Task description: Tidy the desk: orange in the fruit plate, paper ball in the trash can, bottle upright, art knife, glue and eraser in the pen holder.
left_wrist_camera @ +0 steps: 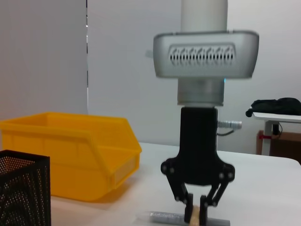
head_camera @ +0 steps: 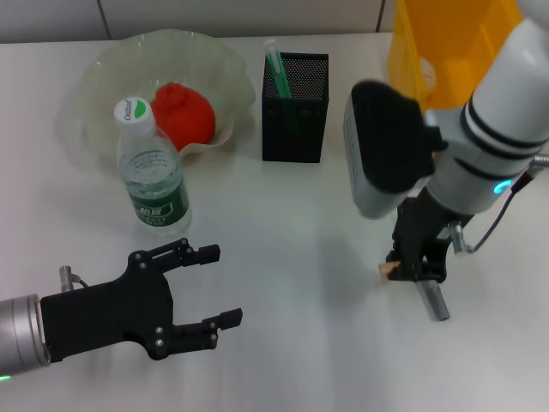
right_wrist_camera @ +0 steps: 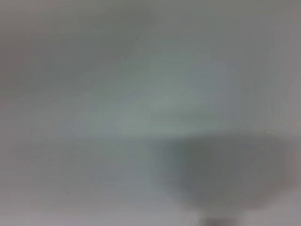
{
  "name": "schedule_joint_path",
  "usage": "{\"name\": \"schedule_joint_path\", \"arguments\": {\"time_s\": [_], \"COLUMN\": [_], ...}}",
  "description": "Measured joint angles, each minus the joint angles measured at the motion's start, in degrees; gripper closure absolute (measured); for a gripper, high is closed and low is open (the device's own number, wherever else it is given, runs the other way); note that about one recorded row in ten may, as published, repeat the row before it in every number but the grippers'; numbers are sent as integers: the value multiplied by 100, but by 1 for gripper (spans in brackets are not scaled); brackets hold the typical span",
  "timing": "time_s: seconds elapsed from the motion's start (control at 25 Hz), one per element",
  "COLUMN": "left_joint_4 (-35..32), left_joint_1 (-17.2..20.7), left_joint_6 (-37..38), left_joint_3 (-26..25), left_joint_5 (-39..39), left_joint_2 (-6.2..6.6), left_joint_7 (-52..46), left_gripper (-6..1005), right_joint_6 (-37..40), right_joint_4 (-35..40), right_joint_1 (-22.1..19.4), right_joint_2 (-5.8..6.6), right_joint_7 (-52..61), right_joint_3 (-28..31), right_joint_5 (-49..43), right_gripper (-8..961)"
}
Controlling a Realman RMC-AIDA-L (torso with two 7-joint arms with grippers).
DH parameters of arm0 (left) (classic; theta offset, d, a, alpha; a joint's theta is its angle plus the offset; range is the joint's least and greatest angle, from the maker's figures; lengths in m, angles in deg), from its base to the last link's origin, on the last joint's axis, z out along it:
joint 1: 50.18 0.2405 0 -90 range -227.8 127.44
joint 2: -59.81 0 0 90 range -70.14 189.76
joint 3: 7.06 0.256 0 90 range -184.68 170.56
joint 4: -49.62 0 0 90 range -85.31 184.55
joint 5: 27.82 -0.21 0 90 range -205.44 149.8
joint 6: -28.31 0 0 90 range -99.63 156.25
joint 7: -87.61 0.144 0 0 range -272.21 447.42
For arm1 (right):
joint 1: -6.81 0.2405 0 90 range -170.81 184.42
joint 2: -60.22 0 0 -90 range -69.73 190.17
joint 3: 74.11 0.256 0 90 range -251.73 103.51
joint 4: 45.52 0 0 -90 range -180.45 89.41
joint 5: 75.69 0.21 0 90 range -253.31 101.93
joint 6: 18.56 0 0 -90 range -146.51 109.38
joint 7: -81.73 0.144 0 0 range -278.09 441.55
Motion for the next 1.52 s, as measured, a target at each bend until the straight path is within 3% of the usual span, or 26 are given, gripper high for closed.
{"name": "schedule_joint_path", "arguments": {"time_s": [0.2,0.4,0.6,0.84,1.0,1.16,1.32,1.52], "left_joint_4": [0,0,0,0,0,0,0,0], "left_joint_1": [10,3,-2,3,-7,-10,-13,-24], "left_joint_6": [3,-2,-2,4,0,0,-8,-8], "left_joint_3": [0,0,0,0,0,0,0,0], "left_joint_5": [0,0,0,0,0,0,-1,0], "left_joint_2": [0,0,0,5,7,8,10,9], "left_joint_7": [8,13,14,23,23,23,20,17], "left_gripper": [195,196,197,198,199,199,200,201], "right_joint_6": [-37,-1847,-3216,-3962,-3921,-3607,-2682,-1378], "right_joint_4": [805,1127,536,-668,-872,-424,632,2311], "right_joint_1": [-156,-349,-257,242,362,218,-86,-780], "right_joint_2": [2,-8,0,26,23,19,32,0], "right_joint_7": [156,1037,1174,1060,1068,1399,2367,4209], "right_joint_3": [726,965,913,981,981,1000,1166,1098], "right_joint_5": [41,60,442,761,786,731,467,-348], "right_gripper": [832,833,832,833,795,728,606,425]}}
